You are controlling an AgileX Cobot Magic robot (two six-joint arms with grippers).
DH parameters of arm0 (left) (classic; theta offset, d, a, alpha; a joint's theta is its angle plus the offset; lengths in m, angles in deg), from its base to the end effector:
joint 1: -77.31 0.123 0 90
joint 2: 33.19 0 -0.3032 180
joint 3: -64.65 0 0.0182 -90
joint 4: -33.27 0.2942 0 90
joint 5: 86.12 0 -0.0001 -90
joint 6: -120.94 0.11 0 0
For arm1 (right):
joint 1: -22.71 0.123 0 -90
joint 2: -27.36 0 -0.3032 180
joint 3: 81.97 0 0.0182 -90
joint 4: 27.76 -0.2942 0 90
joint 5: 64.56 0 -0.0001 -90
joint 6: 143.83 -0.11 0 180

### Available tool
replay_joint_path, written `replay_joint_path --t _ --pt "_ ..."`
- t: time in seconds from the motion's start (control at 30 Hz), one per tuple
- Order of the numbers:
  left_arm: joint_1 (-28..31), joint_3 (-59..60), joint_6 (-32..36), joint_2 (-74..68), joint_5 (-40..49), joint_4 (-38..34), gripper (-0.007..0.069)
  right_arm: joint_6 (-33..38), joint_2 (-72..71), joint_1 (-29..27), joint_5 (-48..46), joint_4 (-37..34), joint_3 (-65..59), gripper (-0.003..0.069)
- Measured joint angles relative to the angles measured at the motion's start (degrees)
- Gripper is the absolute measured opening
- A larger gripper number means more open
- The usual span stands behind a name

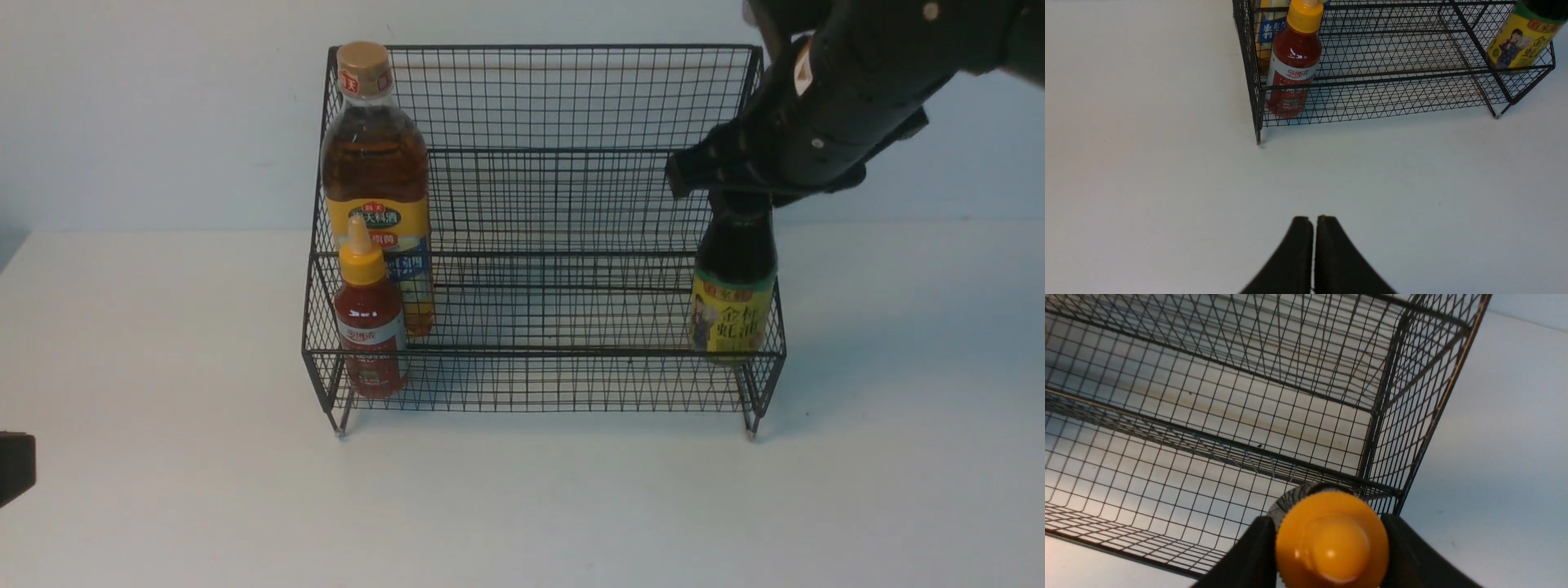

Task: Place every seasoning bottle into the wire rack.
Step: Use the right arm to put the condiment bottle back on the shelf

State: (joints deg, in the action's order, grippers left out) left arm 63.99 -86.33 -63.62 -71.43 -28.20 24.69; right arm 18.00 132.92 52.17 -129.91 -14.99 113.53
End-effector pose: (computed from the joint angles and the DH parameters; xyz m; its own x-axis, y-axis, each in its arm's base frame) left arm 0.1093 -0.0402 0.3787 -0.6019 -0.0195 -0.7984 0.2368 0.9504 -0.2017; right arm 0.3776 0.1879 0.3354 -0.8588 -0.2364 -0.4545 -0.2232 0.9712 -0.0835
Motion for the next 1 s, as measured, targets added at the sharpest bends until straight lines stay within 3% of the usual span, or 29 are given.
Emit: replay_joint_path --t 0.4,0.57,0.8,0.97,1.0 --pt "0.0 0.0 0.0 0.0 0.1 0.0 -0.0005 -1.8 1.2 0.0 -2.7 -0.2 -0.1 0.0297" --pt "0.0 0.0 0.0 0.0 0.4 0.0 -0.0005 -7.8 3.3 0.0 -5.0 -0.1 -0.1 0.0297" --pt "0.0 0.0 0.0 0.0 0.5 0.0 -0.0005 -9.0 4.4 0.1 -4.9 0.5 0.1 0.0297" --pt "0.0 0.0 0.0 0.0 0.6 0.0 -0.0005 -7.7 4.4 0.1 -5.1 1.5 0.1 0.0391" --pt "0.0 0.0 0.0 0.0 0.6 0.0 -0.0005 -7.6 4.4 0.1 -5.2 2.0 0.1 0.0460"
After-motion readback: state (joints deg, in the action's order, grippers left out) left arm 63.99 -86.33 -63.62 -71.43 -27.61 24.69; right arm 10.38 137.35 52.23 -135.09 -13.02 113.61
